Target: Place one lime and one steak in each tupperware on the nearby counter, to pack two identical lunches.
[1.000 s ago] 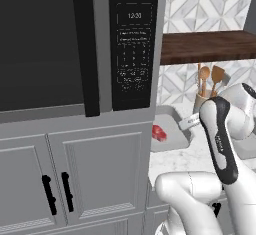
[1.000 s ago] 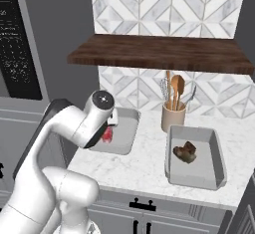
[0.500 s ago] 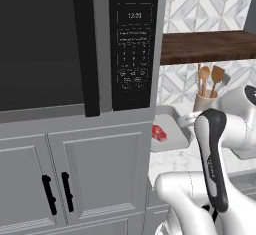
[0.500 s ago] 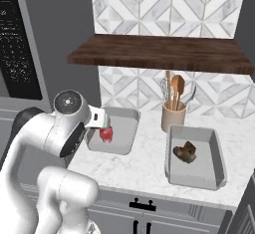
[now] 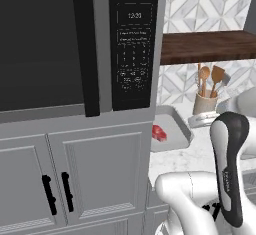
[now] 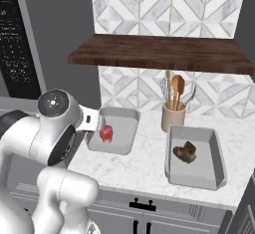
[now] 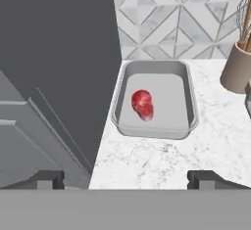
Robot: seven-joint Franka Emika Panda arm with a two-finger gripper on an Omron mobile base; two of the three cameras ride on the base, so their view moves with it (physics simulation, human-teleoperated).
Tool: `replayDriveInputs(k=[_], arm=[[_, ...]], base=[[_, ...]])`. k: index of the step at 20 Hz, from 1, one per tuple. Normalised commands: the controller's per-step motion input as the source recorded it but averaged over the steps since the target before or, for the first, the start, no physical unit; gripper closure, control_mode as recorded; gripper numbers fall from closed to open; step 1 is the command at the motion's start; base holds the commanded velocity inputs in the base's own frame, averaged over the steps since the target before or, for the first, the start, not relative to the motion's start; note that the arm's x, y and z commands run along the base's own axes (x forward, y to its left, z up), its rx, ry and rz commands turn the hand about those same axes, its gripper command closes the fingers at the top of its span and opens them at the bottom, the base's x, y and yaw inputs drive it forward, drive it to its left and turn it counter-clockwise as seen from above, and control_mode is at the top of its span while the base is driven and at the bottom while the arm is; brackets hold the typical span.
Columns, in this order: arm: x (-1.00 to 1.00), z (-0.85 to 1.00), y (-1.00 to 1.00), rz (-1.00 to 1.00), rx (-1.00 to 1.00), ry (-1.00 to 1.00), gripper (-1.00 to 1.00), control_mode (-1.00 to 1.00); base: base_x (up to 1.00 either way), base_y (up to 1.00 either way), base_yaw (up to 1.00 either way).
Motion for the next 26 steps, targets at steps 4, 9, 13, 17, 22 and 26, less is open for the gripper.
replayDriveInputs(k=[4, 9, 13, 17, 22, 26], arm=[[0.00, 0.00, 0.00, 0.00, 0.00, 0.00, -1.00, 1.00], [0.00, 0.00, 0.00, 0.00, 0.00, 0.00, -1.00, 1.00], [0.00, 0.00, 0.00, 0.00, 0.00, 0.00, -1.00, 1.00], [0.00, 0.00, 0.00, 0.00, 0.00, 0.00, -1.00, 1.00], [0.00, 0.00, 0.00, 0.00, 0.00, 0.00, -1.00, 1.00], [0.00, 0.00, 0.00, 0.00, 0.00, 0.00, -1.00, 1.00]], base=[[-1.00, 0.03, 0.00], [-0.57, 0.85, 0.00], [-0.03, 1.00, 0.00], [-0.07, 1.00, 0.00], [-0.64, 1.00, -0.25], [-0.69, 0.94, -0.64]])
